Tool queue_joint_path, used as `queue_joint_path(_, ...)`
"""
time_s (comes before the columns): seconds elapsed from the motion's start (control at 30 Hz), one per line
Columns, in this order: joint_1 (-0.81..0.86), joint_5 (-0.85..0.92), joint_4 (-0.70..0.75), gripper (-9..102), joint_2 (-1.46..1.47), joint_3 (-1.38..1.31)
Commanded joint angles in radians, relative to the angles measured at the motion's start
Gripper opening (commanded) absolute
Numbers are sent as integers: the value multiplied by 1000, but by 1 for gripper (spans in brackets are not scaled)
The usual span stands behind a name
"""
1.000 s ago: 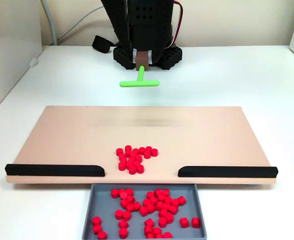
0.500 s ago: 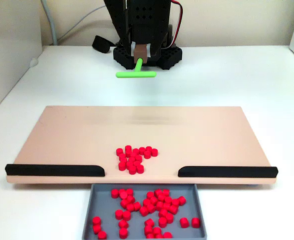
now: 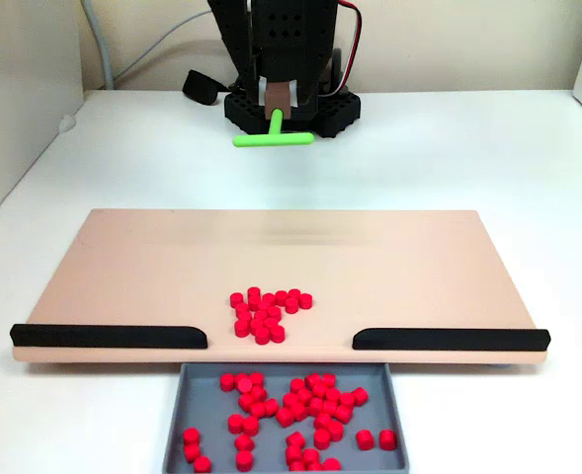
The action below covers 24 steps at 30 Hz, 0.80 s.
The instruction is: Push granules from left to the grey container
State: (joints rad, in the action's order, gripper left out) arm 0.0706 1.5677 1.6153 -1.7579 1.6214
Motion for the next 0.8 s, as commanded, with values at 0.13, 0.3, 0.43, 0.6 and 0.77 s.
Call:
queue_joint_path(0.13,9,6,-61,0,38,-21)
queue_joint_path(0.3,6,-20,-72,0,32,-23)
queue_joint_path(0.43,2,-34,-72,0,26,-23)
queue_joint_path(0.6,8,-28,-81,0,43,-23)
queue_joint_path(0.77,-2,-35,-86,0,41,-25)
